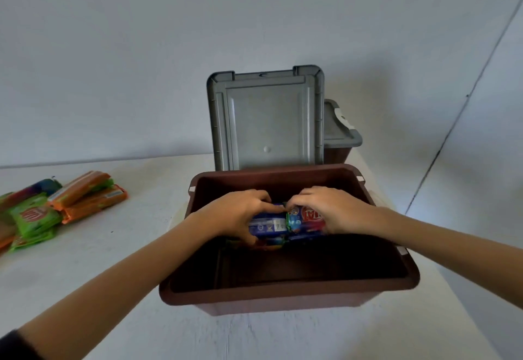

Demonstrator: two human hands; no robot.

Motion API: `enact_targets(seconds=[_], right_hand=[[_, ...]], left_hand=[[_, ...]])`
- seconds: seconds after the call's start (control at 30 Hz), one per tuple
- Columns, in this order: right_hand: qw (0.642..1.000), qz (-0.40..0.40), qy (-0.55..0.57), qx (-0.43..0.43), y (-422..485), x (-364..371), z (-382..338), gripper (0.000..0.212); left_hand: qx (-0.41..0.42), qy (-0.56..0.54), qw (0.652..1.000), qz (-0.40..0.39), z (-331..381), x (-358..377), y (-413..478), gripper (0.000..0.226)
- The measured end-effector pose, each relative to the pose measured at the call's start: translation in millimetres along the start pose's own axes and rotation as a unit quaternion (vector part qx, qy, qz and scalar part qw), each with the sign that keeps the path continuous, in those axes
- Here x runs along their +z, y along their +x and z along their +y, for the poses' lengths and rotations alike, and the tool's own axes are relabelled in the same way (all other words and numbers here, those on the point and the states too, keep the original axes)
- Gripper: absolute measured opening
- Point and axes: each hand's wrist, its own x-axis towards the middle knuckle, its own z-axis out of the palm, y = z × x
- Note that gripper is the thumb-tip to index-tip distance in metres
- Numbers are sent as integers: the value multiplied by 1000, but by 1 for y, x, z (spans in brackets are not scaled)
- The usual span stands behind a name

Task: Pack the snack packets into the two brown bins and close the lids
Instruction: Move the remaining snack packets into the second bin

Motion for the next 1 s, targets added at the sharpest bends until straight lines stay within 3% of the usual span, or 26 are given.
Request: enact_targets(seconds=[0.13, 0.63, 0.77, 0.9, 1.0], right_hand=[[1000, 4, 1, 29, 9, 0, 3, 75], [1000, -26, -10, -9, 19, -9, 4, 65], [997, -13, 75, -4, 26, -28, 5, 54], [991, 9, 132, -20, 42, -48, -4, 38], [984, 48, 167, -46, 69, -62, -26, 27]], left_hand=[[11, 80, 997, 3, 4, 4, 4, 76], [34, -42, 998, 24, -4, -6, 6, 59], [6, -153, 984, 91, -12, -14, 5, 40], [-49, -213, 950, 223, -25, -27, -10, 16], [-116, -229, 914, 315, -44, -32, -35, 11]])
